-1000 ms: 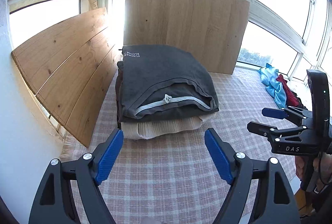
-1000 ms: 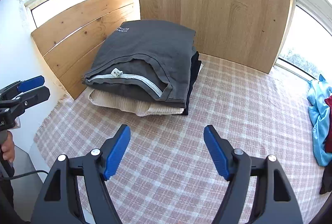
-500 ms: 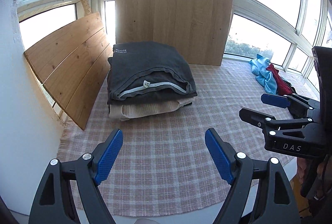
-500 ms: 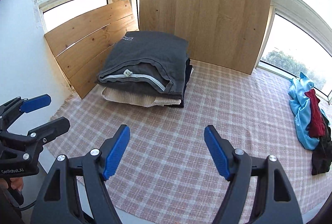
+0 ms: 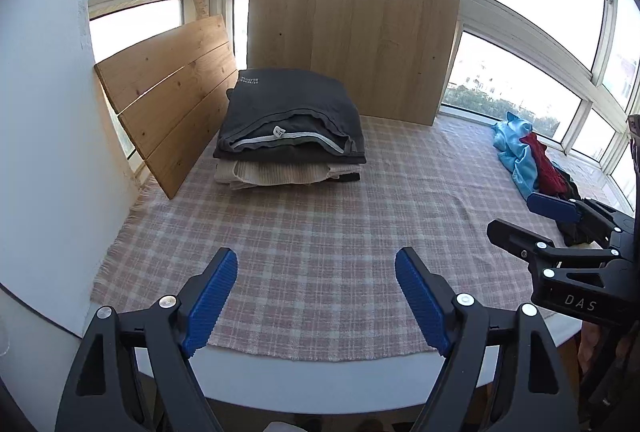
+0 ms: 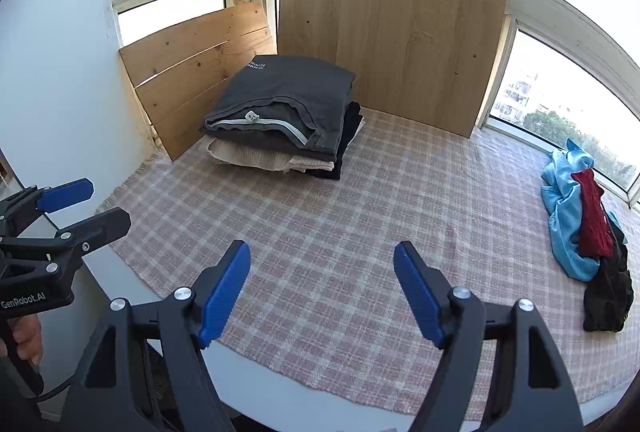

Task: Fold clothes

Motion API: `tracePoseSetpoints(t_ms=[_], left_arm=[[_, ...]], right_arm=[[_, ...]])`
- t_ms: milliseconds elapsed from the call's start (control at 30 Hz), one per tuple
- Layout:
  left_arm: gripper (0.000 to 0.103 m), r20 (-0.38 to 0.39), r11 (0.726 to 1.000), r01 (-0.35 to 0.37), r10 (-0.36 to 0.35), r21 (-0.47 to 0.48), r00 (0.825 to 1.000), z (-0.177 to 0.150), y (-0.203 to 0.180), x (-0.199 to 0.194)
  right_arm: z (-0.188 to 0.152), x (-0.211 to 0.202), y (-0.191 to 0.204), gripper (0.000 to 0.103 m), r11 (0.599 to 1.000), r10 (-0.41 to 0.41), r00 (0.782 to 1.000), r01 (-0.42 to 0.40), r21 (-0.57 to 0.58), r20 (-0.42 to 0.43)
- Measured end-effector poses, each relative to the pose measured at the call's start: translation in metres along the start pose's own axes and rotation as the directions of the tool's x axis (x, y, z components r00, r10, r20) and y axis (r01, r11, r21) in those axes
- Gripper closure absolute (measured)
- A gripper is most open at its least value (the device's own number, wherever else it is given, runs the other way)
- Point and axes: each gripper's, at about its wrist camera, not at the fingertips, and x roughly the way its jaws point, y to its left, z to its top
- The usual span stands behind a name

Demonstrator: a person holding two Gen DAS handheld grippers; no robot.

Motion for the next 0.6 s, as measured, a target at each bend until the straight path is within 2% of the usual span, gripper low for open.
tracePoseSetpoints(t_ms=[167, 367, 600], left_arm=[[0.023, -0.034, 0.999, -0.016, 0.014, -0.04, 0.999, -0.018, -0.009, -0.011], [0.023, -0.012, 0.996, -0.033, 0.032, -0.081, 0.999, -0.036, -0.011, -0.032], [0.023, 0.019, 0.996, -0.061, 0.062, -0.061, 0.998, -0.043, -0.016, -0.048]], right_arm=[[-0.02, -0.019, -0.01, 0.029, 1.0, 0.014, 1.0, -0.014, -0.009, 0.004], [-0.035, -0.032, -0.014, 0.029, 0.999, 0.046, 0.999, -0.046, -0.017, 0.004], [-0.045, -0.043, -0.009, 0.029, 0.997, 0.059, 0.998, -0.058, -0.047, 0.012]])
